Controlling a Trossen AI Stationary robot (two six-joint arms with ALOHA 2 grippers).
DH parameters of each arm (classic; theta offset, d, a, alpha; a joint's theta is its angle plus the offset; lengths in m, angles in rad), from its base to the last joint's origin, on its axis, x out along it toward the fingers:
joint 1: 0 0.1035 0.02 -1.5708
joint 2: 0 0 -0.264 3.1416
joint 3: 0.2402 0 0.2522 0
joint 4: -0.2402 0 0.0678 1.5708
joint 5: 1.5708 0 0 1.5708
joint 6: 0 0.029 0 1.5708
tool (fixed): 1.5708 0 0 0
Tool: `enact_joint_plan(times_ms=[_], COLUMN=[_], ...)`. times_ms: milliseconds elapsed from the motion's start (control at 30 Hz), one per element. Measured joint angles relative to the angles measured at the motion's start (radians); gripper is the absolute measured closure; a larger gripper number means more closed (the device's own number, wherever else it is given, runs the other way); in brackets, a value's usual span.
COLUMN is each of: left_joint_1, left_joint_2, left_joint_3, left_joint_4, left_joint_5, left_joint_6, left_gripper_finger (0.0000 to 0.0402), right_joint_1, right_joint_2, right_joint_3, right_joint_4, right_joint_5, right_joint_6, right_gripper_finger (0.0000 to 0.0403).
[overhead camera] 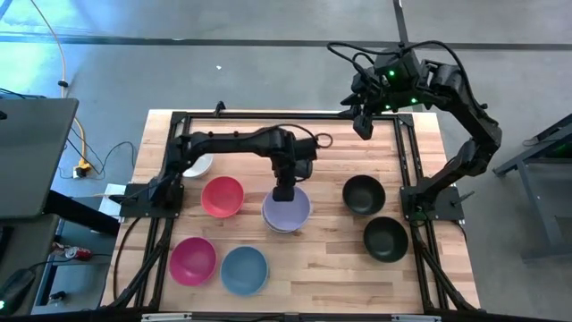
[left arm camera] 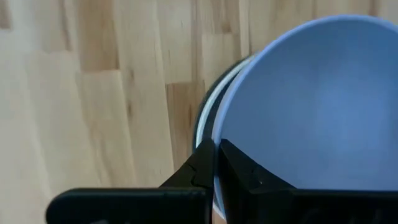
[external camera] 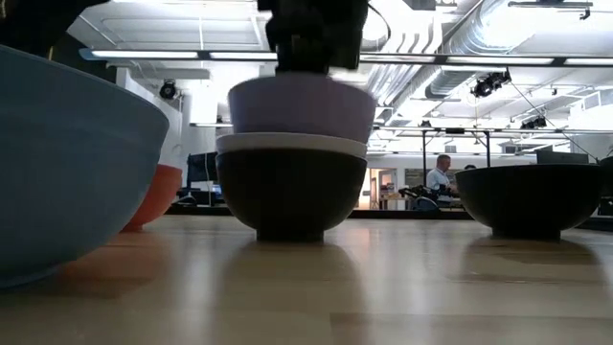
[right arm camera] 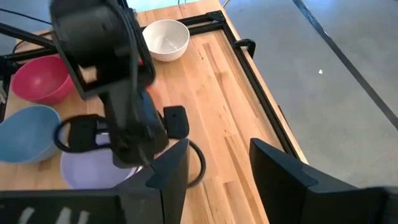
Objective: Nest bowls inside each other
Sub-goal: Stack the violet bowl on top of the white bowl, then stack the top black bowl on top of the violet bowl
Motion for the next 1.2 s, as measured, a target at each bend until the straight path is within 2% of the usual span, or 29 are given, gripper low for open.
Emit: enact_joint_plan(times_ms=[233, 333, 700, 833, 1033, 1200], left_joint_1=[0.013, 0.022, 0.045, 0.065, 0.169, 0.253], left_joint_2=[0.050, 0.048, 0.012, -0.030, -0.147, -0.257], left_joint_3=[0.000, 0.001, 0.002, 0.003, 0.002, -0.039], left_joint_4=[-0.014, -0.010, -0.003, -0.046, -0.134, -0.197], left_joint_5=[0.021, 0.041, 0.098, 0.122, 0.111, 0.047], left_joint_6=[0.033, 0.035, 0.087, 0.133, 0.154, 0.144], left_gripper_finger=[0.0400, 0.0383, 0.0221, 0.0178, 0.0165, 0.0171], right_joint_1=[0.000, 0.000, 0.000, 0.000, 0.000, 0.002], right_joint_2=[0.000, 0.000, 0.000, 0.000, 0.011, 0.034], right_joint_3=[0.000, 0.000, 0.000, 0.000, 0.001, 0.001], right_joint_4=[-0.001, 0.001, 0.021, 0.011, -0.073, -0.152], right_joint_5=[0.000, 0.000, 0.000, 0.000, 0.000, 0.000], right_joint_6=[-0.020, -0.036, -0.047, -0.046, -0.002, 0.039], right_gripper_finger=[0.0242, 0.0242, 0.0242, 0.0242, 0.0242, 0.0242])
